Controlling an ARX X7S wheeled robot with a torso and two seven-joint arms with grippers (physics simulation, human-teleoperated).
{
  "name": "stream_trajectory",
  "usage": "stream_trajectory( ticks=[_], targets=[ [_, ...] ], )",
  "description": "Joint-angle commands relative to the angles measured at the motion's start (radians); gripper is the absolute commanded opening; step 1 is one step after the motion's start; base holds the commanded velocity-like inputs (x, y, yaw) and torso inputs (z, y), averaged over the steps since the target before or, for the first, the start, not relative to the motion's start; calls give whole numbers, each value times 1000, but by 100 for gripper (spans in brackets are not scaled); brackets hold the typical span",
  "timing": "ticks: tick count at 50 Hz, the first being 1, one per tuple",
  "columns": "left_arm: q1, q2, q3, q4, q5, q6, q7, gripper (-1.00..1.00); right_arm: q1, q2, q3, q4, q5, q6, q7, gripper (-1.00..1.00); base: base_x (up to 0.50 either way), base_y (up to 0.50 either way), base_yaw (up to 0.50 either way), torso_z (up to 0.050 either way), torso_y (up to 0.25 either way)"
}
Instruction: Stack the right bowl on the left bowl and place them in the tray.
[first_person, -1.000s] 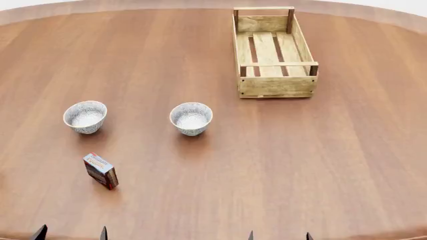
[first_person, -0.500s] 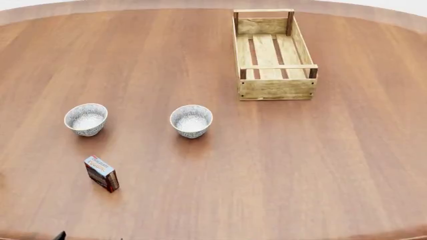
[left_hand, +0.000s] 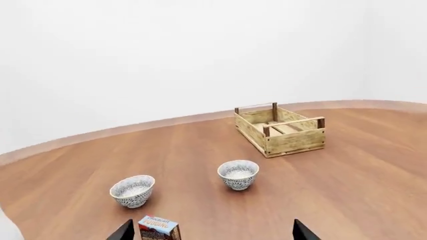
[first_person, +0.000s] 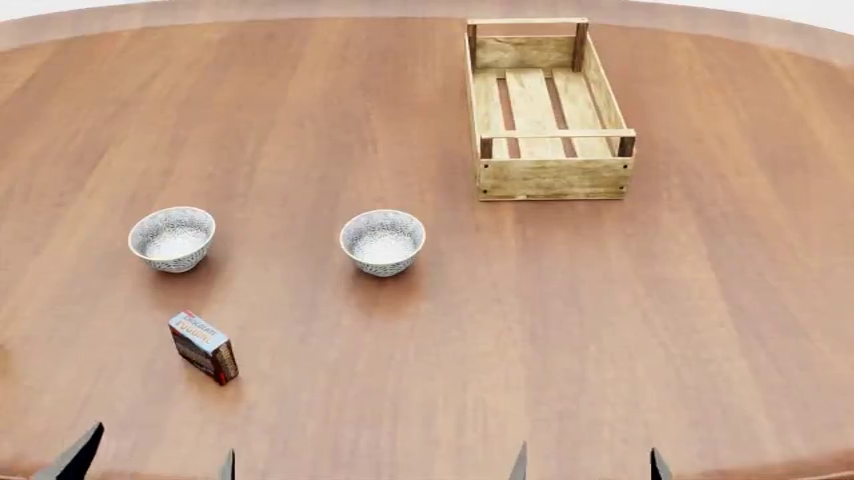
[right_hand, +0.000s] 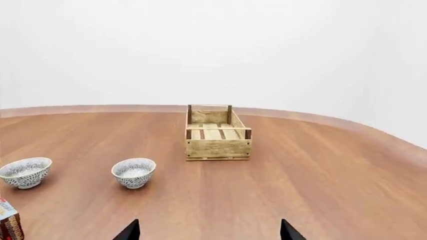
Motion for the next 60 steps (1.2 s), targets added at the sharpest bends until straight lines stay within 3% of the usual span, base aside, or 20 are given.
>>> stream_trajectory(
  ticks=[1, 3, 17, 32, 60],
  targets=[
    [38, -2, -27, 229, 22, -67, 2, 100, -15, 13, 16, -276, -32, 129, 9, 100, 0, 0, 0, 0, 0],
    [57, -9, -26, 233, 4, -15, 10, 100, -12, 14, 17, -312, -28, 151, 13, 100, 0, 0, 0, 0, 0],
    [81, -33, -47, 374, -7, -59, -15, 100, 12, 32, 9, -533, -35, 293, 52, 100, 0, 0, 0, 0, 0],
    [89, -48, -42, 446, -13, -90, -31, 100, 22, 44, 19, -581, -45, 329, 89, 100, 8, 0, 0, 0, 0],
    [91, -67, -32, 470, -53, -109, -47, 100, 21, 65, 44, -596, 13, 335, 120, 100, 500, 0, 0, 0, 0]
  ],
)
